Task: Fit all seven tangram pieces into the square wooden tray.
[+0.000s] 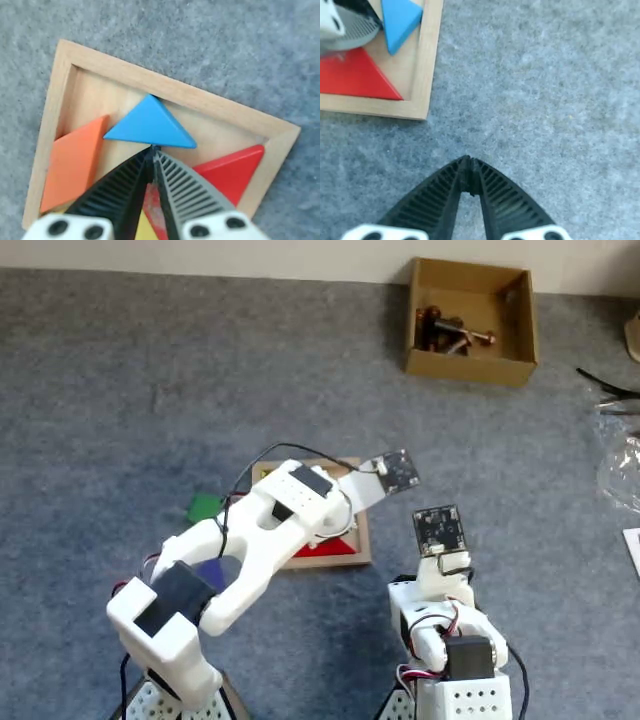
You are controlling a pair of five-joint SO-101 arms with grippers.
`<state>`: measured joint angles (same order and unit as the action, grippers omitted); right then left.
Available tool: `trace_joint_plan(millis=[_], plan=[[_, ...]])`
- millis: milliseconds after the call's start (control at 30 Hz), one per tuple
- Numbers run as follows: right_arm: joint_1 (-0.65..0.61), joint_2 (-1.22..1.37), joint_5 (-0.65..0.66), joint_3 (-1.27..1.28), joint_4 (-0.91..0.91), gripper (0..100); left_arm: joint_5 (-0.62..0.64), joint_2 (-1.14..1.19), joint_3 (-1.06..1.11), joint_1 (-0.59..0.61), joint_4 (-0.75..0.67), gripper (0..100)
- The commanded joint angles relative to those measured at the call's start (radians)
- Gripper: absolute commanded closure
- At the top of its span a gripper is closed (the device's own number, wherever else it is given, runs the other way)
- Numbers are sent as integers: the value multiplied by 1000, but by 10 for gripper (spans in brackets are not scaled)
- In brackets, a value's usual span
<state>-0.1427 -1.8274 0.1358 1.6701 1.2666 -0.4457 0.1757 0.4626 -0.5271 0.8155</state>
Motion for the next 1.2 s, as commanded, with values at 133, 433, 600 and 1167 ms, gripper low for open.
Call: trace_joint_plan(millis=[133, 433, 600, 1167], plan=[[-10, -8, -8, 117, -18, 993, -2, -157, -4, -21, 34, 992], [-10, -8, -8, 117, -18, 993, 0, -216, 41, -59, 15, 992], [-10, -8, -8, 117, -18, 993, -3, -216, 101, -134, -66, 992], [-10, -8, -8, 117, -18, 993, -110, -214, 231, -82, -308, 992]])
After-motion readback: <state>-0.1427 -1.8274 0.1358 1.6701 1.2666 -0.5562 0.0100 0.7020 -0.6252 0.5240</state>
